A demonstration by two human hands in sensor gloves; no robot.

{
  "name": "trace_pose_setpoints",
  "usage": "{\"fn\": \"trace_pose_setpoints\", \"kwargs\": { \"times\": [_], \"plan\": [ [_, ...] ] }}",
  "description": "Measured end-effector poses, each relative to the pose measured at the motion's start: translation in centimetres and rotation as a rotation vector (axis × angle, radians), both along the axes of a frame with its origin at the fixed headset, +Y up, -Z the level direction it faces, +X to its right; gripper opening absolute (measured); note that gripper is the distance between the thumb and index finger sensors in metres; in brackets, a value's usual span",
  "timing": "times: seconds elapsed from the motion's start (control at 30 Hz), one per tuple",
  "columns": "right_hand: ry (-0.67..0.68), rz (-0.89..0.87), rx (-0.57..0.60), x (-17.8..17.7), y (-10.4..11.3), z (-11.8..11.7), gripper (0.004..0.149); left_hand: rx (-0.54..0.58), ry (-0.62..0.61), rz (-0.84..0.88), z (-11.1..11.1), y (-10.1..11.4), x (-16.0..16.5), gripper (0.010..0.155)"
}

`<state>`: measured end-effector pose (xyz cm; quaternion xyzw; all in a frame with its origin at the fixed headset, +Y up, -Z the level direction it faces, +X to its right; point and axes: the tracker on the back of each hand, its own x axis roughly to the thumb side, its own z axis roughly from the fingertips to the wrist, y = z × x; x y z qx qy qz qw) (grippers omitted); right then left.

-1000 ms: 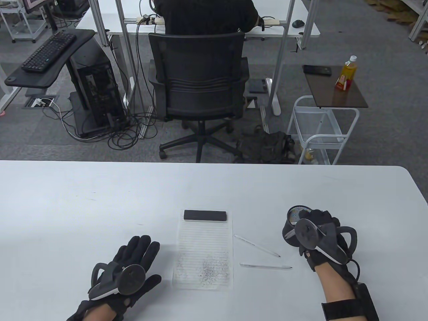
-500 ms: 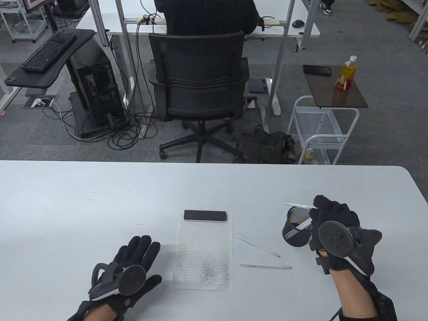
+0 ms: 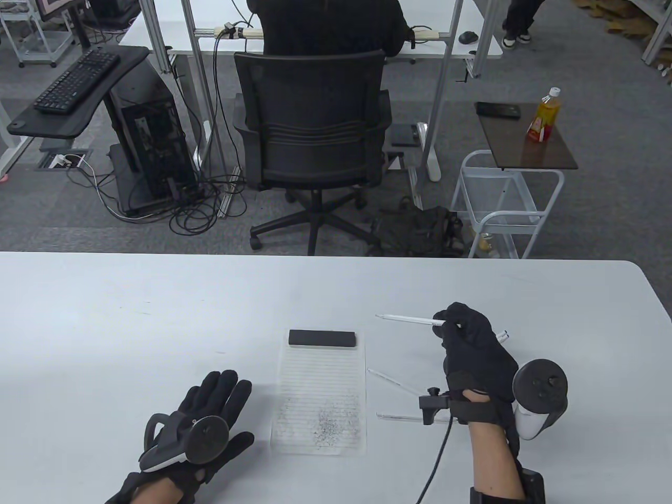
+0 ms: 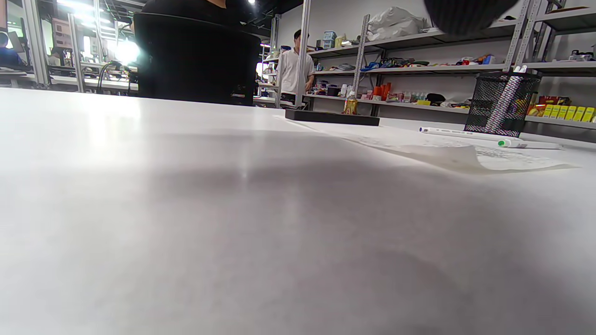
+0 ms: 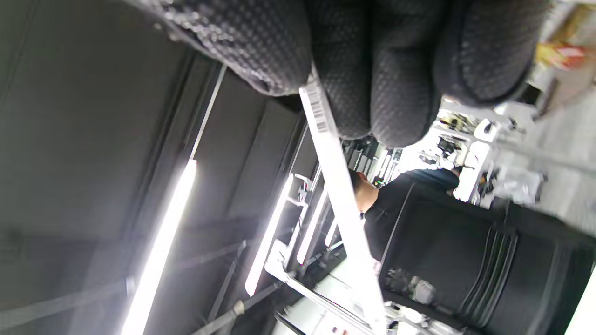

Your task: Press to extend mechanical pencil leads

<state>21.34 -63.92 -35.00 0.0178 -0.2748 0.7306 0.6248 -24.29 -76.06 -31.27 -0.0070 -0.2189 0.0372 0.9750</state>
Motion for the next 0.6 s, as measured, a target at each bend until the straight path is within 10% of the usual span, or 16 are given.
{"fn": "trace_pose_setpoints", "kwargs": {
  "times": [0.6],
  "plan": [
    [-0.006, -0.171, -0.087, -1.5, -8.1, -2.1, 0.081, -0.027, -0.004, 0.000, -0.2, -0.5, 0.0, 0.089]
  ]
}}
